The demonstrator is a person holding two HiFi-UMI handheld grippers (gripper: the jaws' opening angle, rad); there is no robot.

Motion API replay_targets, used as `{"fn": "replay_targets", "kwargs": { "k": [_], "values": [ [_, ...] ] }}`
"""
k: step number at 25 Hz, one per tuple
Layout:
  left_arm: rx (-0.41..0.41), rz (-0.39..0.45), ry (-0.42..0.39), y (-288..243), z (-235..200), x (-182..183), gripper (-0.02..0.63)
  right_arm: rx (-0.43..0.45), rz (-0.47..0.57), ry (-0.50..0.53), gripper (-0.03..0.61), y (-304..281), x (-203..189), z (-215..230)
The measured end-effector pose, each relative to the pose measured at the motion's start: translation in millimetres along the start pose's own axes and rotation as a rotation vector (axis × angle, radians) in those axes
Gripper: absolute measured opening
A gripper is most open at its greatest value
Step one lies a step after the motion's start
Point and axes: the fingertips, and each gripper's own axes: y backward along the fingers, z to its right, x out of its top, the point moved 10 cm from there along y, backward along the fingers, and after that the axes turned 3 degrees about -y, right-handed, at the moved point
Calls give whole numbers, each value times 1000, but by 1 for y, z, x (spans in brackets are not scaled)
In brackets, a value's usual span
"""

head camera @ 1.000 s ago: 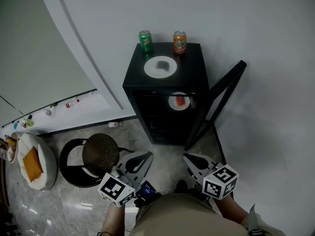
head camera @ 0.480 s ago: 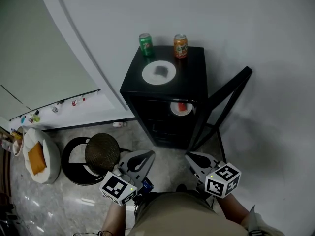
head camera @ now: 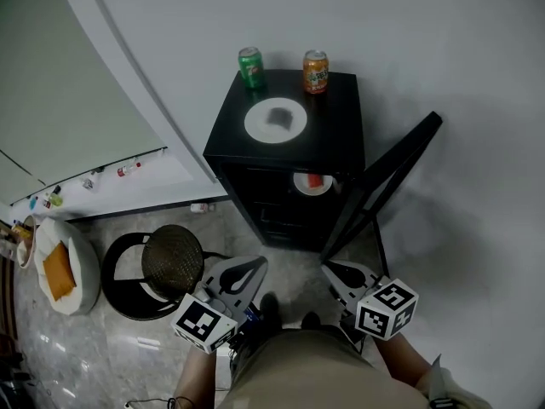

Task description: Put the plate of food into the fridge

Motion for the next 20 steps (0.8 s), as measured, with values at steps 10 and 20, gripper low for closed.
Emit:
{"fn": "replay_targets", "kwargs": {
  "k": [10, 20],
  "values": [
    [-66, 49, 15, 2, -41, -4, 9, -74, 4, -2, 21, -28, 4, -17],
    [-98, 103, 34, 12, -86, -13, 9, -134, 11, 17, 21, -60, 14, -37]
  ]
}}
